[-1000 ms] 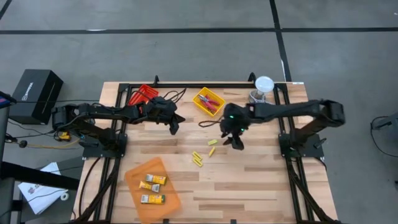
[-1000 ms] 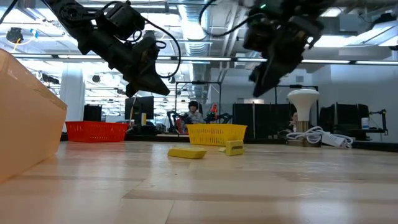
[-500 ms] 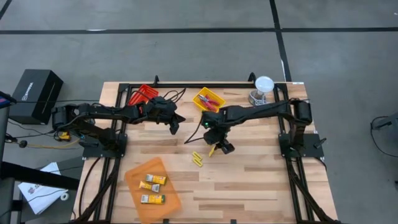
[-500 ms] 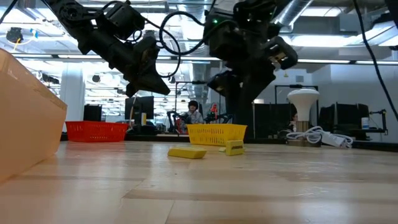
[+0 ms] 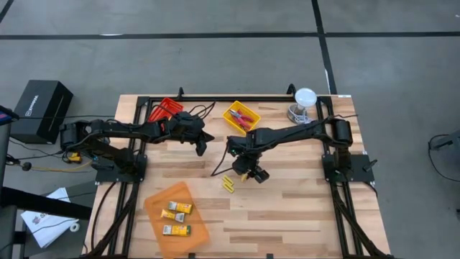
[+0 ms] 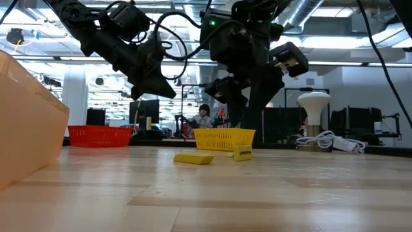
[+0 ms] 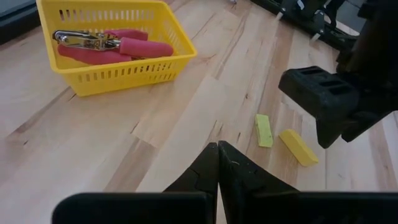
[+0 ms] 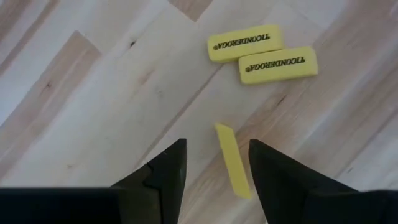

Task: Pick & Place School Supplies
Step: Put the yellow eraser into the red bin

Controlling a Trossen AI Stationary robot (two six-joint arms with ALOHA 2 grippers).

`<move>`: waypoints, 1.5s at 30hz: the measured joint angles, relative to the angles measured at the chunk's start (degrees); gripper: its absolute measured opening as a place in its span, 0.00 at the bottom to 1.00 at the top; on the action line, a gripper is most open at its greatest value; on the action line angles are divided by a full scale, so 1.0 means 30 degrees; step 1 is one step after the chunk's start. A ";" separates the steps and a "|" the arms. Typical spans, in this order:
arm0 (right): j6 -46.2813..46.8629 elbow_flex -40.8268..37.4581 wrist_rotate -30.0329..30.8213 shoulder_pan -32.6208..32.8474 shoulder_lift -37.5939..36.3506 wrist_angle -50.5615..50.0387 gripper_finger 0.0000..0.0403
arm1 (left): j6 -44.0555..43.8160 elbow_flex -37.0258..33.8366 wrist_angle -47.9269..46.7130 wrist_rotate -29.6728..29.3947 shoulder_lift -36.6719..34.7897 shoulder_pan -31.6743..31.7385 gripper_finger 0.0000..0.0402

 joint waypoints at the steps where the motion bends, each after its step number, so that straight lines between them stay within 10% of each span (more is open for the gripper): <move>1: -0.0004 -0.0004 0.0001 -0.0016 0.0007 0.0071 0.41 | -0.0005 0.0000 -0.0003 0.0000 -0.0005 0.0000 0.00; 22: -0.0392 -0.0019 -0.0167 -0.0016 0.2506 0.0416 0.40 | 0.0000 0.0000 0.0007 0.0007 -0.0006 0.0000 0.00; 35: -0.0298 -0.0019 -0.0155 -0.0400 0.2496 0.1043 0.06 | 0.0025 0.0000 0.0020 0.0007 -0.0002 0.0000 0.00; 45: 0.3154 0.1559 -0.4024 -0.1185 0.1794 0.2164 0.05 | -0.0033 -0.0007 0.0515 0.0007 -0.0003 0.0000 0.00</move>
